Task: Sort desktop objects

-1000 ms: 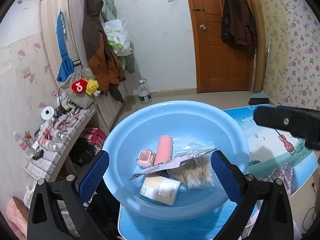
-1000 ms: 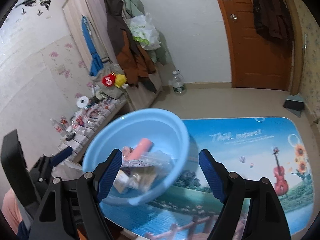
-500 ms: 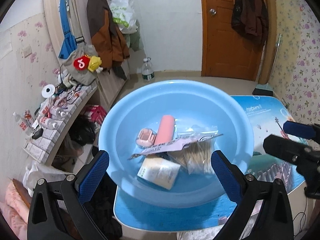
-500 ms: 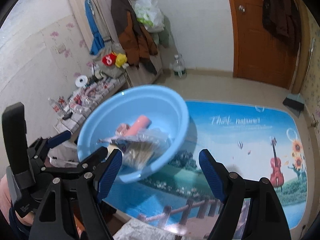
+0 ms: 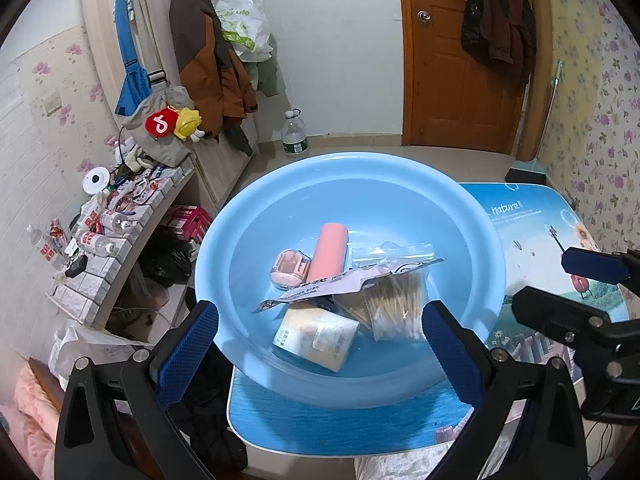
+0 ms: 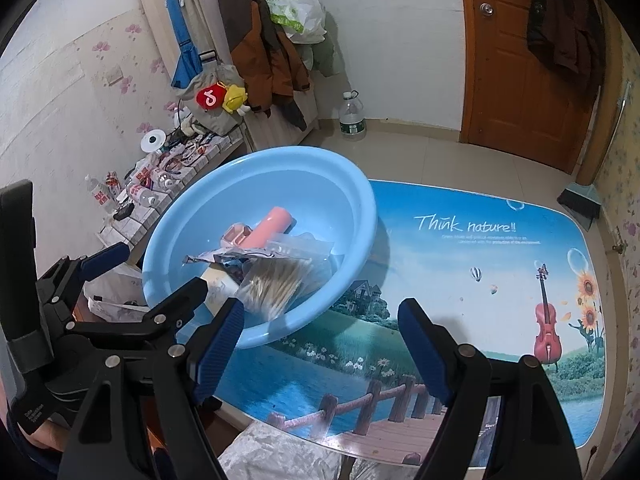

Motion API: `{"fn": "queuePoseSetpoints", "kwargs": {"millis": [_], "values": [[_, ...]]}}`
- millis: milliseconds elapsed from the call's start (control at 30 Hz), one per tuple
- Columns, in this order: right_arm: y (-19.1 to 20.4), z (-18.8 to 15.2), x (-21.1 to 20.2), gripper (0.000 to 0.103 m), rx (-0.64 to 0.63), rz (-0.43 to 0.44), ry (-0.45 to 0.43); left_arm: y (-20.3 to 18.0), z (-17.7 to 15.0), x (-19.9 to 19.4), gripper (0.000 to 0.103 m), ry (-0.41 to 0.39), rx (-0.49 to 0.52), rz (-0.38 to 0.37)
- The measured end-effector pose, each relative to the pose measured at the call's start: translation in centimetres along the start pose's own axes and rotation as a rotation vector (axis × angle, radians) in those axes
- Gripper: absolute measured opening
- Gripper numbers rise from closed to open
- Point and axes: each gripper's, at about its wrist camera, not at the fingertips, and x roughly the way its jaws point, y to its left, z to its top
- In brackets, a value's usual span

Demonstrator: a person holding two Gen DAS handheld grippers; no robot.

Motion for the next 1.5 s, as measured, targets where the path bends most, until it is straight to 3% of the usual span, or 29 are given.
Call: {"fn": "queuePoseSetpoints", "kwargs": {"millis": [600,1033,1500], "values": [[-1.2,-0.2,-0.9,0.081,0.015,-0.025,-0.011,-0.7,0.4,-0.8,0.103,-0.020,0.005,-0.004],[-4.2,-1.4,-3.5,0.081,0.057,-0.061,-0.035,-4.7,0.7,-2.0,0.103,-0.036,0.040,-0.034],[-9.2,-3.4,-7.6,0.081,0.124,-0.147,-0.067,-10.6,1.2,-3.3,0.103,-0.060,0.086,-0.114]]}}
